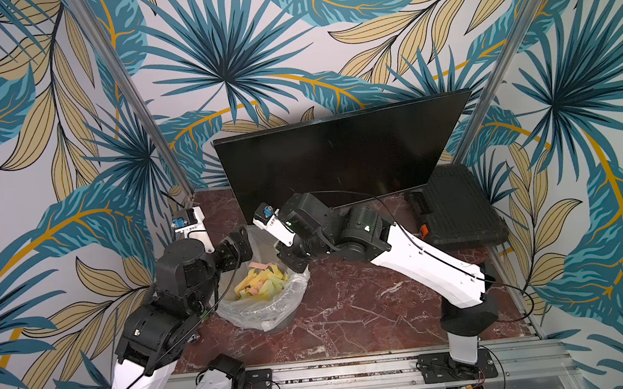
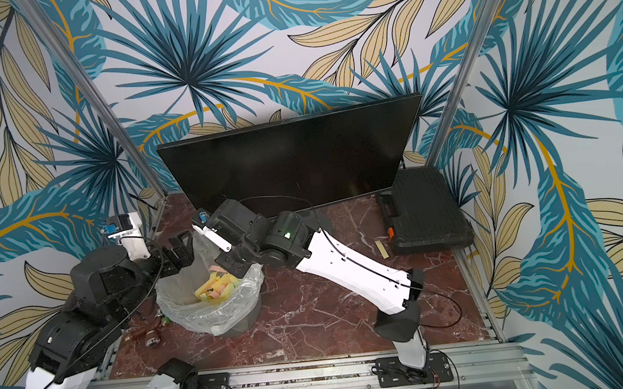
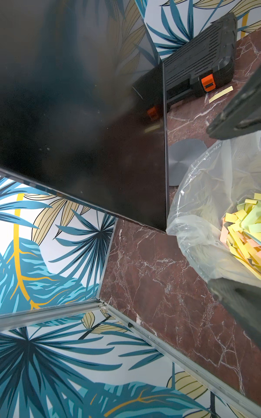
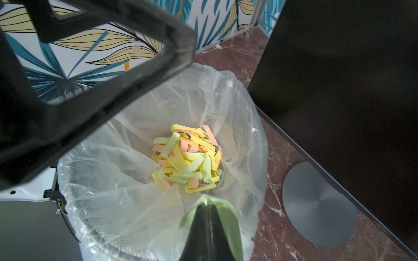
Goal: Remove the sticky note from the monitor
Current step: Place the sticky note in the trash bin.
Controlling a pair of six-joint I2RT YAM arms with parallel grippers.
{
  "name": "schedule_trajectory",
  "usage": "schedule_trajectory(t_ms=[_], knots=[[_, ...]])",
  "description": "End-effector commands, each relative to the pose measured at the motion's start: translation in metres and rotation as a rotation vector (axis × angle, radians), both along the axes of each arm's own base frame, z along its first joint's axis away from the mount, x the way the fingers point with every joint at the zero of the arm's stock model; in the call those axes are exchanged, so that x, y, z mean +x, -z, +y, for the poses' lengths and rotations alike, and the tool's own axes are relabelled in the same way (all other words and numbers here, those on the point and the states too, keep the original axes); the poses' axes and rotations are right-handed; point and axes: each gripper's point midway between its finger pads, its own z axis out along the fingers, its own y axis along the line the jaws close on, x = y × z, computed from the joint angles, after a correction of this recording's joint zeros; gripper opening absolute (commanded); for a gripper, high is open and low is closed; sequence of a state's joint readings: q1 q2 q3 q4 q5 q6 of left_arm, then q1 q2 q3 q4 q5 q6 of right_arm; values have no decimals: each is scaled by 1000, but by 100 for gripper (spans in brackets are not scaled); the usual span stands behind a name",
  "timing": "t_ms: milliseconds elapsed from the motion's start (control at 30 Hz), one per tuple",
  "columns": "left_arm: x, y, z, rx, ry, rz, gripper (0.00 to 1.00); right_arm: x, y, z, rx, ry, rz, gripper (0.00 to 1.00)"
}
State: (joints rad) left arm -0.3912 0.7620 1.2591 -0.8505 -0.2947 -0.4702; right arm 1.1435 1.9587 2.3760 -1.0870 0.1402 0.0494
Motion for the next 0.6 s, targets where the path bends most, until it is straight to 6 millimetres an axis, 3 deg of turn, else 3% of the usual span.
schedule_trajectory(t_ms=[0,100,133,233,300,400,567], knots=[[-1,4,4,-22,-21,-1,100,-13,13,14,-2,-45,60,0],[1,7,6,-26,-34,5,100,-16,23,24,0,-58,91,0],[1,8,7,-25,-40,7,100,-16,26,27,-1,-57,96,4],[2,11,11,-20,-55,8,100,-17,31,32,-4,-57,99,34],[3,15,14,-13,-65,18,100,-16,31,33,-5,-55,92,46],[2,19,21,-3,-85,32,100,-14,28,32,-2,-51,78,57],[0,22,31,-1,-105,39,100,-10,19,24,-2,-35,37,67]])
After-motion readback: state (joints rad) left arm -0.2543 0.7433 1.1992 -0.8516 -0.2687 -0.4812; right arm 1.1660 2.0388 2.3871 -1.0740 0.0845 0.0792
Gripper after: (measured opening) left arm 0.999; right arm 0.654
